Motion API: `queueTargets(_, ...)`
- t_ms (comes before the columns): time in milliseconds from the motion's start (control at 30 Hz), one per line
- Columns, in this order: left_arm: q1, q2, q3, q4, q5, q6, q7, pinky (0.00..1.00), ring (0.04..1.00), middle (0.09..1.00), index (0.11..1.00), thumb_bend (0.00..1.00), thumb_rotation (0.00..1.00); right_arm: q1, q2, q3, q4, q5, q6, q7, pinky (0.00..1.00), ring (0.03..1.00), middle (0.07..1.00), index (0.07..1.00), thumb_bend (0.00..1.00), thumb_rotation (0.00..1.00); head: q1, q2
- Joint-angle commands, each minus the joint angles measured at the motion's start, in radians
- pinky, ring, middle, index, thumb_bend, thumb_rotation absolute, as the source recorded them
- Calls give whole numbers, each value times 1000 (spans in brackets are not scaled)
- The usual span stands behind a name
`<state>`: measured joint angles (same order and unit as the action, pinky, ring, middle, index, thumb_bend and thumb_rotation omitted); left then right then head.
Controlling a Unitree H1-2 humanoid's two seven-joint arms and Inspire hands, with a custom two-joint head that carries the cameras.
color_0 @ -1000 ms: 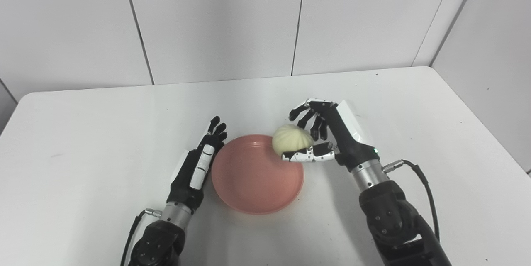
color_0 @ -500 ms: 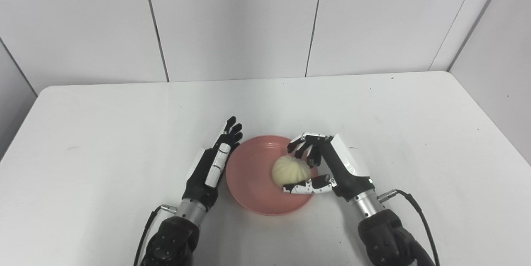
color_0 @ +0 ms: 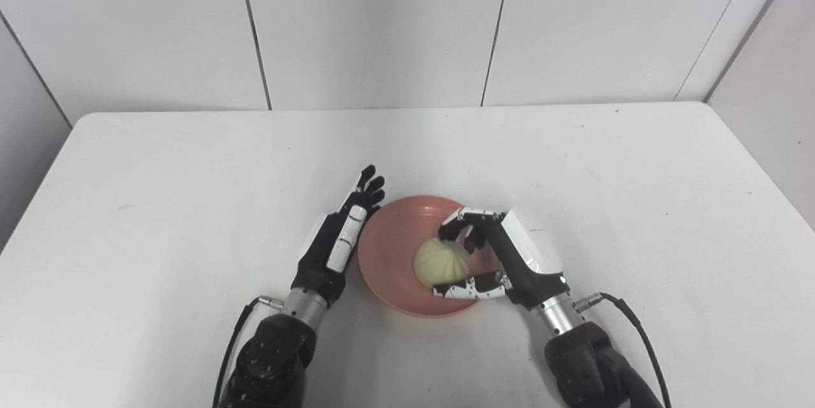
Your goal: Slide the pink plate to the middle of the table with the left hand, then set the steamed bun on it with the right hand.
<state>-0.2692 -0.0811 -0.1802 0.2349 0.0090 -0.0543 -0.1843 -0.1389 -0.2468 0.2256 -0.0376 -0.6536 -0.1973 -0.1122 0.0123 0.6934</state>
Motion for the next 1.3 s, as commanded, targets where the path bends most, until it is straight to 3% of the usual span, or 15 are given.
queueTargets(0, 8, -12, -11, 12, 6, 1, 3, 964, 976, 982, 987, 695, 1000, -14, 3, 0, -10, -11, -53, -36, 381, 450, 504, 472, 515, 0, -2, 0)
queueTargets(133, 9, -11, -10, 17, 4, -8, 2, 969, 977, 982, 986, 691, 1000, -16, 4, 8, -2, -35, -74, -51, 434, 505, 491, 496, 516, 0, -4, -2)
queueTargets(233, 11, -11, -10, 15, 11, -9, 9, 957, 969, 973, 979, 699, 1000, -20, 2, 14, -32, -19, -99, -40, 530, 650, 505, 490, 516, 0, -7, -2)
queueTargets(300, 10, -9, -10, 17, 13, -13, 11, 954, 968, 972, 979, 691, 1000, -19, -1, 14, -62, 0, -93, -13, 579, 717, 715, 497, 502, 99, -10, -4)
queueTargets(367, 10, -8, -10, 18, 15, -13, 12, 950, 966, 971, 977, 688, 1000, -19, -4, 14, -74, 15, -88, 5, 643, 782, 818, 753, 485, 87, -12, -4)
queueTargets(400, 10, -7, -10, 16, 15, -14, 12, 949, 966, 971, 976, 688, 1000, -19, -10, 14, -80, 28, -82, 23, 657, 794, 836, 796, 482, 90, -14, -5)
queueTargets(433, 10, -6, -10, 15, 15, -15, 9, 949, 965, 971, 977, 684, 1000, -19, -15, 14, -85, 38, -76, 40, 691, 821, 861, 831, 471, 169, -14, -4)
queueTargets(500, 10, -5, -8, 14, 12, -16, 5, 955, 970, 975, 982, 676, 1000, -19, -24, 13, -95, 55, -60, 76, 755, 857, 894, 876, 475, 299, -15, -5)
queueTargets(567, 12, -5, -6, 10, 8, -9, 3, 958, 972, 977, 983, 676, 1000, -20, -31, 13, -101, 52, -50, 104, 790, 873, 908, 892, 485, 341, -15, -5)
queueTargets(667, 15, -5, -3, -2, 4, 5, 2, 973, 978, 979, 984, 676, 1000, -24, -43, 14, -94, 31, -54, 126, 896, 924, 943, 884, 625, 424, -16, -4)
queueTargets(1067, 13, 8, 9, -7, -5, -5, -5, 988, 985, 987, 999, 654, 1000, -26, -35, -13, -94, 23, -38, 133, 975, 984, 995, 885, 688, 477, -30, -6)
queueTargets(1133, 13, 11, 12, -7, -10, -5, -9, 996, 990, 990, 1000, 671, 1000, -18, -23, -33, -91, 44, -38, 118, 994, 996, 999, 925, 682, 480, -34, -7)
queueTargets(1200, 14, 12, 18, -8, -20, -7, -11, 999, 993, 993, 1000, 669, 1000, -6, -3, -65, -81, 93, -37, 104, 985, 991, 1000, 972, 684, 527, -34, -7)
queueTargets(1267, 15, 13, 24, -11, -23, -11, -6, 1000, 991, 995, 1000, 673, 1000, 9, 16, -98, -78, 152, -20, 105, 895, 985, 1000, 995, 681, 597, -31, -5)
